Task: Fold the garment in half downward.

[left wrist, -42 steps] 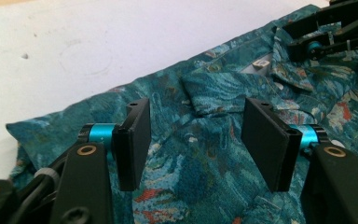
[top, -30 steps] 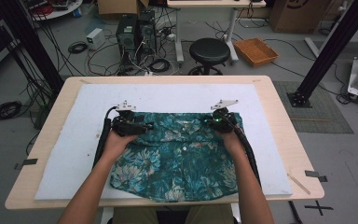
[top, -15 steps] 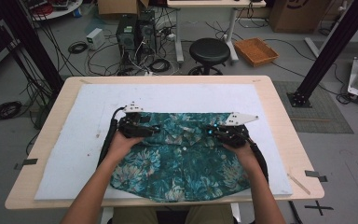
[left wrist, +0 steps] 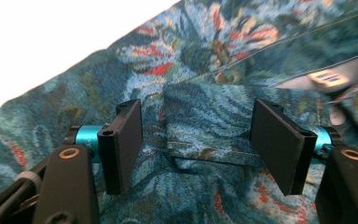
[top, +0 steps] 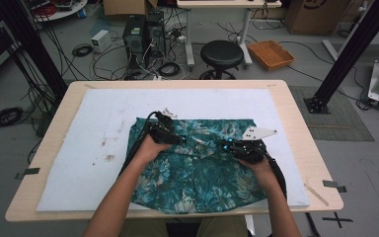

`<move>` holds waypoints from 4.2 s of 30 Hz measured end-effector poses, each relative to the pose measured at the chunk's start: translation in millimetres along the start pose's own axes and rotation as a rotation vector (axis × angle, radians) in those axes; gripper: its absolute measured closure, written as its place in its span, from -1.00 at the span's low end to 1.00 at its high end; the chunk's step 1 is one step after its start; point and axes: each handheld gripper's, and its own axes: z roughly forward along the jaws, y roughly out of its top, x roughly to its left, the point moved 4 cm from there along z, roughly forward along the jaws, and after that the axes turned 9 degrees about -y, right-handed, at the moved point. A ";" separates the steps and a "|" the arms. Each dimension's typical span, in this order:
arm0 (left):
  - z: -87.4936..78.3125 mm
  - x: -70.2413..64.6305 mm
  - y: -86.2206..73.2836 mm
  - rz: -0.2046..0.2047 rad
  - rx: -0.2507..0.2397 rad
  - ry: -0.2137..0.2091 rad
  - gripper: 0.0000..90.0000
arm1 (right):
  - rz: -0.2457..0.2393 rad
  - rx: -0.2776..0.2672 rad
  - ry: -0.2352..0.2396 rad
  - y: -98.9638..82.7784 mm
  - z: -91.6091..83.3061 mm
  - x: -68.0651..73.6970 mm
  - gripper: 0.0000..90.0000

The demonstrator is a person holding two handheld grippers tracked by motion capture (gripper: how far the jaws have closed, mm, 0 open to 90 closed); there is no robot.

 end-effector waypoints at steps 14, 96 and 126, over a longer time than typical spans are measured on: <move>-11.9 -0.4 -17.5 0.053 -0.118 -0.011 0.86 | 0.019 0.022 -0.028 -3.7 1.0 -3.1 0.93; -61.8 -41.4 -24.7 0.142 -0.134 -0.224 -0.09 | -0.145 0.020 -0.082 -1.2 8.0 28.3 0.90; -44.7 -51.3 -5.8 0.255 -0.098 -0.258 0.94 | -0.025 0.014 -0.110 0.5 -3.7 26.1 0.25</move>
